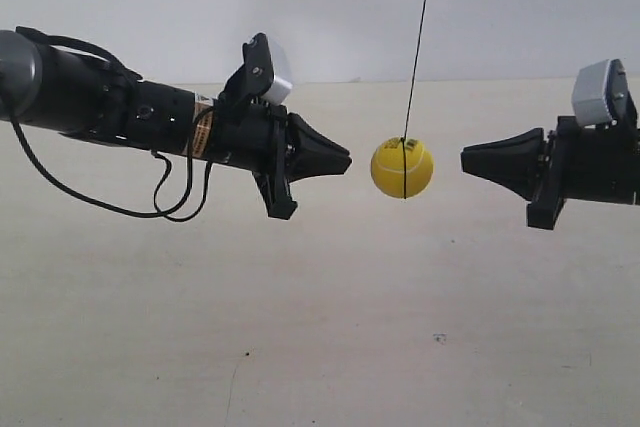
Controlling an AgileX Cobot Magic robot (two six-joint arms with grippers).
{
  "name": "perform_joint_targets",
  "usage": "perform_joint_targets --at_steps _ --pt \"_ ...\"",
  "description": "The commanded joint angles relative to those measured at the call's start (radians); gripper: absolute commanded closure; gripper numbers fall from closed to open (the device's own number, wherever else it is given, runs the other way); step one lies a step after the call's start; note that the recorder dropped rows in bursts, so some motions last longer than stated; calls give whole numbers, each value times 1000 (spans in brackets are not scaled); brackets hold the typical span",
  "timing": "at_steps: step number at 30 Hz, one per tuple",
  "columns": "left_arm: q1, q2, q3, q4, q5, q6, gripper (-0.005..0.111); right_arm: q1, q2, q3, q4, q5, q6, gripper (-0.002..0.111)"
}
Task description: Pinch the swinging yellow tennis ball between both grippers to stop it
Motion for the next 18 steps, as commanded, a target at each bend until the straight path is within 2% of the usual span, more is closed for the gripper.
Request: perform_joint_targets --at_steps 1,9,18 --pt "15 -14 -1 4 4 -13 102 -44 -15 -3 -31 -17 12 108" --pt "28 -19 -1 4 4 -39 102 -45 -17 -3 -29 -17 12 108" --pt "28 -118 0 -7 -36 -114 102 51 -142 -3 -78 -17 12 108"
